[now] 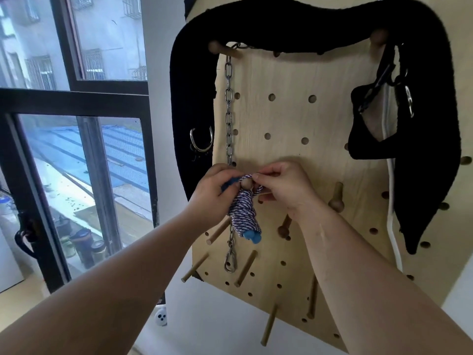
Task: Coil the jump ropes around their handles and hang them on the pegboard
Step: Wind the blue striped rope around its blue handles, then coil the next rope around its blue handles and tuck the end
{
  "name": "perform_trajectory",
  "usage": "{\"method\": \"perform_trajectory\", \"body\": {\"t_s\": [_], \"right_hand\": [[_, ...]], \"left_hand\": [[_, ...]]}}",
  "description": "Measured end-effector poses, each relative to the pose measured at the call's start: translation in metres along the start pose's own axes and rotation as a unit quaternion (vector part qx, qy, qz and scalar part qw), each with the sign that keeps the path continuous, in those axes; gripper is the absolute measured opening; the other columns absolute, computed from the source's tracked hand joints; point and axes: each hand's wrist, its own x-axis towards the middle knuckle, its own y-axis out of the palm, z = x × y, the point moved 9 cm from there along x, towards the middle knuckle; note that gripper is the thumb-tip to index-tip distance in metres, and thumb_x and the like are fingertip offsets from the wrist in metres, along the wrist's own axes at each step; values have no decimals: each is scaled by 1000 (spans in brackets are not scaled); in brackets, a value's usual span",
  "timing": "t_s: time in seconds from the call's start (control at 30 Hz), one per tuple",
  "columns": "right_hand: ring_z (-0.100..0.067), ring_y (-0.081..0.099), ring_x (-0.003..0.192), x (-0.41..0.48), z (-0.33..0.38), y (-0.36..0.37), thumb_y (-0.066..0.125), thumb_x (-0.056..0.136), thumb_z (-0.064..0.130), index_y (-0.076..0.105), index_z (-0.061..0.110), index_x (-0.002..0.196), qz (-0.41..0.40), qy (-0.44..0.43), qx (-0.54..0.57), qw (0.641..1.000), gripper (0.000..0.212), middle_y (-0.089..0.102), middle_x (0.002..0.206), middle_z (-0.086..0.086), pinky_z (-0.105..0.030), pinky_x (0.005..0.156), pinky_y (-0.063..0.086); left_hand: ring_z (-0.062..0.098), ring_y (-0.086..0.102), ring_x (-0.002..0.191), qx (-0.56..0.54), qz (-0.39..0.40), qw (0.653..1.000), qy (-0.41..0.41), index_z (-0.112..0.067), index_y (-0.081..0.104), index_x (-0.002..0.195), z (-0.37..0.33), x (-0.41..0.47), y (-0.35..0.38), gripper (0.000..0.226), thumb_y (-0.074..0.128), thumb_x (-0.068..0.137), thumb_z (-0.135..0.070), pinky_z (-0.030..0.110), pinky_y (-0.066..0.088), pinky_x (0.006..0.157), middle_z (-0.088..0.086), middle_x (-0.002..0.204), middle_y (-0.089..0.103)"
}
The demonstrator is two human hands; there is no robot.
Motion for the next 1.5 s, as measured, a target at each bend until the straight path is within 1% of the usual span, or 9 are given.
{"method": "perform_trajectory", "body": {"t_s": [0.17,0.3,0.53,0.8,0.97,1.1,1.3,1.4,1.5], "right_hand": [[-17,72,76,15,-2,-27,78,87,18,71,23,80,-155,-60,-118,979,11,73,82,4,-35,66,62],[-12,66,72,14,7,-30,75,89,27,71,21,83,-204,-92,-223,949,9,69,77,7,-27,62,53],[-18,67,68,23,10,-31,74,88,32,75,14,84,-223,-66,-277,932,19,71,75,0,-38,66,60],[-8,58,64,12,8,-26,67,96,30,72,14,92,-189,-49,-275,941,18,66,78,4,-21,53,41],[-13,66,80,-15,2,-29,65,96,27,72,19,101,-187,-53,-261,946,12,72,92,6,-29,65,53],[-12,65,80,-52,19,-27,66,93,24,73,19,97,-211,-97,-254,939,9,66,85,11,-27,68,50],[-4,63,74,-119,18,10,70,93,25,71,21,91,-204,-104,-251,940,5,67,80,13,-21,65,49],[2,60,71,-153,9,40,71,93,26,68,23,87,-199,-78,-256,943,7,64,77,17,-8,58,43],[-2,62,74,-188,-17,79,70,93,31,67,25,87,-181,-6,-245,952,9,66,78,15,-14,63,50]], "left_hand": [[13,40,138,32,33,998,-39,-24,52,145,5,4,16,51,66,95,-21,33,35,117,-3,150,46],[17,53,120,102,-48,994,8,-19,61,130,3,-13,15,47,73,85,-26,39,49,100,-2,130,58],[27,48,127,250,92,962,64,-26,38,152,7,-25,50,81,67,81,-50,43,46,102,1,150,43],[25,37,135,333,162,928,50,-27,21,161,9,-26,51,89,64,87,-53,44,37,109,-2,159,29],[25,31,139,339,190,921,25,-29,7,162,9,-37,44,91,60,91,-52,44,36,114,-4,167,9],[30,25,146,304,181,935,2,-31,14,161,10,-54,29,87,63,91,-47,50,34,116,-4,170,4],[31,33,144,205,141,968,16,-27,40,152,-2,-97,-16,69,68,91,-41,45,35,113,0,164,28],[27,35,142,181,144,973,19,-25,47,146,4,-126,-43,61,70,91,-40,45,36,112,0,159,35],[29,43,136,170,159,972,15,-23,51,140,32,-167,-73,58,71,89,-42,48,42,109,1,153,42]]}}
